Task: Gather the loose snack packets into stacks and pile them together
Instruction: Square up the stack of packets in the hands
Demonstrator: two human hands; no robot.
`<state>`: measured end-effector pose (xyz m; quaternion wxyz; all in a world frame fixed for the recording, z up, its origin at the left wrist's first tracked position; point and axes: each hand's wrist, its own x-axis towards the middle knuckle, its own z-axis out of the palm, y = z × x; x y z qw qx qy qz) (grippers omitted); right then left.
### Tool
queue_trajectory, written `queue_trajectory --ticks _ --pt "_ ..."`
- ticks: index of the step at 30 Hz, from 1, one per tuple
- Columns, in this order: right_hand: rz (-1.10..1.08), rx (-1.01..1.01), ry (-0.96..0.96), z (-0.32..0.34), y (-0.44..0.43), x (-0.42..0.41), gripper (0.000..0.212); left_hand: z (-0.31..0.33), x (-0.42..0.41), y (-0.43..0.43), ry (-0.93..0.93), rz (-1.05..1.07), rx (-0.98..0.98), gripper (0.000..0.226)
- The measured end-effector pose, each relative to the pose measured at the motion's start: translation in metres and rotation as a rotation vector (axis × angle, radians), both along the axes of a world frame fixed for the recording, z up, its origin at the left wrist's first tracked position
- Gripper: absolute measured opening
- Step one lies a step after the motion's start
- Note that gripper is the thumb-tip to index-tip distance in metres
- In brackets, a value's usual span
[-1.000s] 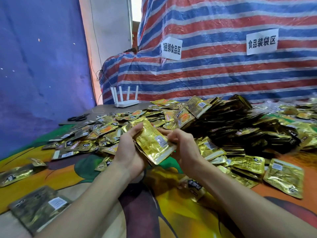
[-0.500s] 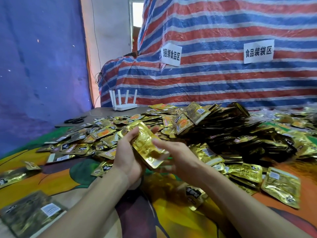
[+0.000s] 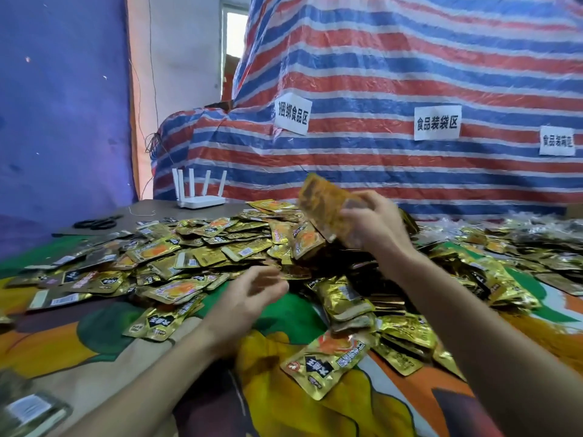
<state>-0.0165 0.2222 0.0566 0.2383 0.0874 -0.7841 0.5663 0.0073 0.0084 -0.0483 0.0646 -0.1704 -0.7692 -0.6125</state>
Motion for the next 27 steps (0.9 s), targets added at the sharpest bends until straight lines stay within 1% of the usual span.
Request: queue_trajectory --ticks 2,4,7,10,11,13,15,17,18,19,21,22,23,24,25,26,27 --pt "-0.234 0.207 0.128 0.019 0.025 -0.022 0.018 -0.006 0.000 -0.001 0.065 0.003 -0.238 0.027" --pt "-0.458 0.374 0.199 0.033 0.046 -0.046 0.025 -0.009 -0.001 0.000 0.136 0.021 -0.418 0.019" --pt "-0.645 0.570 0.171 0.038 0.066 -0.075 0.036 -0.009 -0.004 -0.001 0.149 0.048 -0.449 0.014" --pt "-0.708 0.852 0.129 0.026 0.070 -0.091 0.041 -0.012 -0.007 -0.004 0.151 0.081 -0.406 0.010" --pt "-0.687 0.928 0.099 0.019 0.069 -0.094 0.041 -0.012 -0.008 -0.004 0.156 0.092 -0.396 0.009" --pt "-0.606 0.983 0.001 0.010 0.065 -0.096 0.042 -0.012 -0.010 -0.006 0.153 0.110 -0.378 0.008" --pt "-0.551 0.963 -0.065 0.005 0.062 -0.093 0.050 -0.012 -0.012 -0.007 0.145 0.142 -0.345 0.008" --pt "-0.532 0.955 -0.075 0.005 0.061 -0.089 0.062 -0.012 -0.014 -0.007 0.135 0.195 -0.295 0.010" --pt "-0.546 0.961 -0.072 0.006 0.060 -0.086 0.064 -0.012 -0.015 -0.007 0.130 0.228 -0.266 0.012" --pt "-0.575 0.968 -0.052 0.007 0.058 -0.083 0.061 -0.011 -0.015 -0.008 0.123 0.265 -0.239 0.014" --pt "-0.605 0.954 0.102 0.005 0.048 -0.075 0.047 -0.010 -0.018 -0.013 0.129 0.362 -0.233 0.018" --pt "-0.556 0.915 0.211 0.001 0.039 -0.069 0.039 -0.008 -0.020 -0.017 0.138 0.421 -0.255 0.020" --pt "-0.438 0.851 0.283 -0.003 0.026 -0.059 0.031 -0.007 -0.021 -0.022 0.139 0.484 -0.281 0.019" --pt "-0.266 0.789 0.262 -0.010 0.012 -0.048 0.028 -0.004 -0.022 -0.028 0.131 0.550 -0.304 0.018" --pt "-0.076 0.762 0.142 -0.019 -0.003 -0.038 0.034 -0.002 -0.023 -0.034 0.119 0.621 -0.333 0.016" --pt "0.082 0.779 -0.037 -0.029 -0.019 -0.028 0.043 -0.001 -0.024 -0.042 0.101 0.698 -0.376 0.014" --pt "0.179 0.839 -0.228 -0.040 -0.033 -0.020 0.051 -0.001 -0.025 -0.049 0.074 0.774 -0.433 0.013"
